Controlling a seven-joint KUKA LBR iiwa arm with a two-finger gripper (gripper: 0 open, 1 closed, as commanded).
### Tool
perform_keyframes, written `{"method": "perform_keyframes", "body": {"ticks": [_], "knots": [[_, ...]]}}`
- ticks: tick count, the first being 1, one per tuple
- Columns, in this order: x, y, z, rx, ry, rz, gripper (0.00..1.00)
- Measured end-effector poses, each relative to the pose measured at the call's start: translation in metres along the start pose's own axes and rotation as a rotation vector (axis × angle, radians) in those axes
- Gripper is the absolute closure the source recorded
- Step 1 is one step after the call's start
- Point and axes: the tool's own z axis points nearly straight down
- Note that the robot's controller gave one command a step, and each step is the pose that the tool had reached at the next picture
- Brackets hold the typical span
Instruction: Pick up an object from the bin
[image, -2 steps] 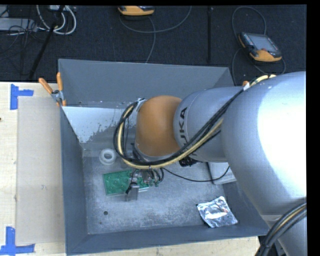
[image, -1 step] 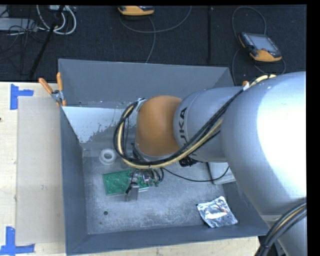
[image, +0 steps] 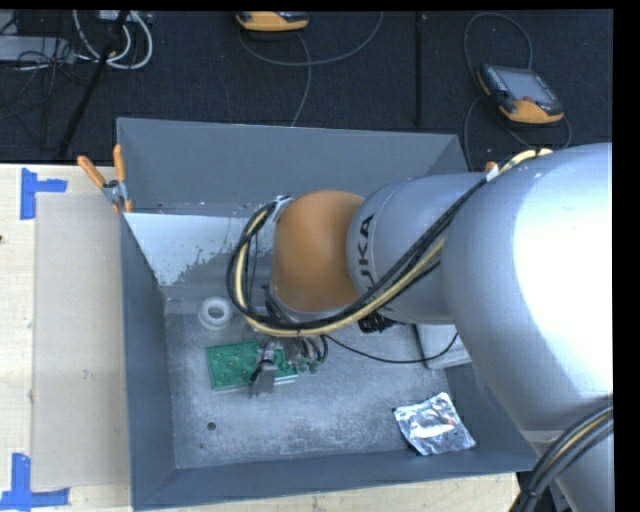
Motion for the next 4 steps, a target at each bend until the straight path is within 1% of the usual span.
{"method": "perform_keyframes", "body": {"ticks": [1,3,4], "knots": [[-0.001,0.0,-0.018,-0.002,-0.005,0.003,1.0],[-0.003,-0.001,-0.106,-0.002,-0.009,0.008,1.0],[-0.003,-0.001,-0.111,-0.001,-0.005,0.009,1.0]]}}
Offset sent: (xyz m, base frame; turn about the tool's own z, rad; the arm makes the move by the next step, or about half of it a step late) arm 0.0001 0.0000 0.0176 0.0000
